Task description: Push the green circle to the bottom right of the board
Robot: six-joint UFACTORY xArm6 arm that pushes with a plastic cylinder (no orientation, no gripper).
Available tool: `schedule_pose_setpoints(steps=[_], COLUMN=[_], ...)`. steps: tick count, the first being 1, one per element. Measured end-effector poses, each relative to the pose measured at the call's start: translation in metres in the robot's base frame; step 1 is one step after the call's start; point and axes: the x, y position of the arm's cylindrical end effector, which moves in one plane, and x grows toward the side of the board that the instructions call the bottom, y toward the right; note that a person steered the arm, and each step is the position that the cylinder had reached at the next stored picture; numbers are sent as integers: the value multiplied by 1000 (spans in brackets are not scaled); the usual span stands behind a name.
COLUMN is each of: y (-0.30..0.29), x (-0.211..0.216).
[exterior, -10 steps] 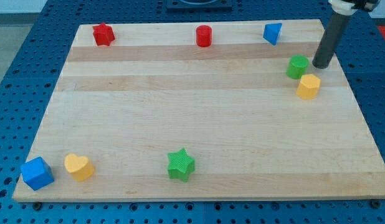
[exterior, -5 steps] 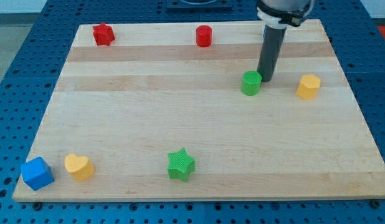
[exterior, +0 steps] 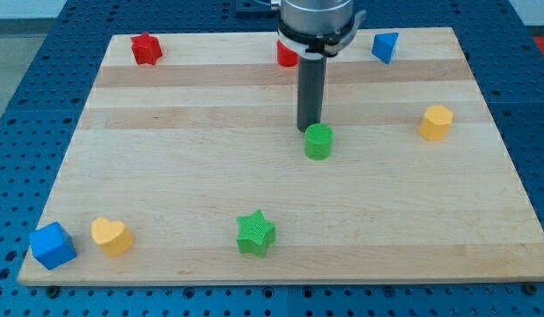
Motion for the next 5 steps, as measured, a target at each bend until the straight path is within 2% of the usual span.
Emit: schedule_pose_setpoints(steps=[3,5], y=[-24,10], x=[37,47])
